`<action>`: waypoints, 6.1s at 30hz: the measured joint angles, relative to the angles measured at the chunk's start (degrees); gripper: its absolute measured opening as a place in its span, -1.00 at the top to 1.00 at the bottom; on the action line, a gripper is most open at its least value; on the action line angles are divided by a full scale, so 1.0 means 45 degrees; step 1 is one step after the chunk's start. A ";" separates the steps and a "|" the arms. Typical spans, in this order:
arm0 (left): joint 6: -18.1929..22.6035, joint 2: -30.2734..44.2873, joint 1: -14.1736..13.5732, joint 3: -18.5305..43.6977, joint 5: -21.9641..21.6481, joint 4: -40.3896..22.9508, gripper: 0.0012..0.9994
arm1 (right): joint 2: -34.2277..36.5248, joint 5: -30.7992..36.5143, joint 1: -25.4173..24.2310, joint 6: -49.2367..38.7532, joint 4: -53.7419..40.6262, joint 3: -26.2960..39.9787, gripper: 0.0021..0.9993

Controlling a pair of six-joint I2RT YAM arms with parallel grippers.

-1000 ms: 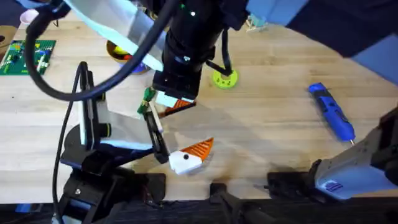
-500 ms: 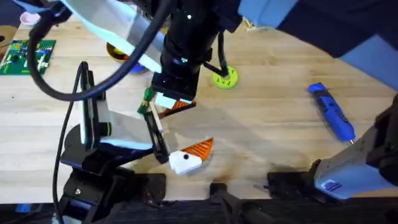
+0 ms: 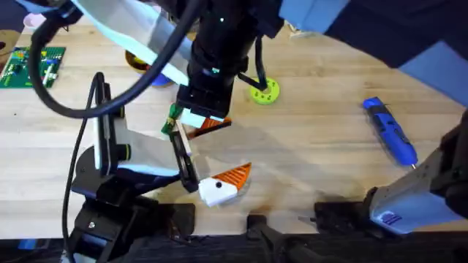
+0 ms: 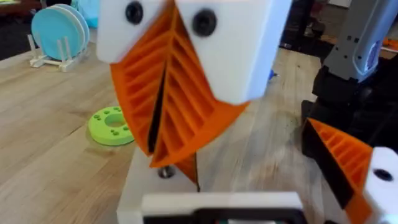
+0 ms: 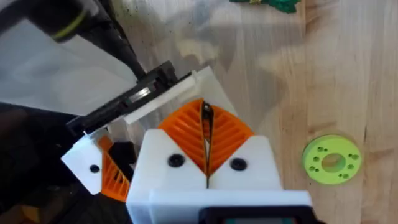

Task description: Pick up the gripper from the table and insert it into the empty holder that is missing its gripper. Then pick up a screw, insert it into the mounting hole, and use the screwdriver to tighten it. Finally, clean up the table by picking up the vegetable and placing it into the bucket.

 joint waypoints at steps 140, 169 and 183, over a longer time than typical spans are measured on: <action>0.0165 0.0000 0.0000 0.0000 -0.0306 0.0058 0.98 | -0.3424 0.5557 -1.4795 0.3220 -0.1090 -0.6855 -0.99; 0.0165 -0.0001 0.0000 0.0000 -0.0306 0.0058 0.98 | -0.1285 0.4580 -1.7271 -0.0136 0.2403 -1.0353 -0.99; 0.0165 -0.0004 0.0000 0.0000 -0.0306 0.0058 0.98 | -0.4353 0.4007 -1.8370 -0.0573 0.2545 -1.0750 -0.99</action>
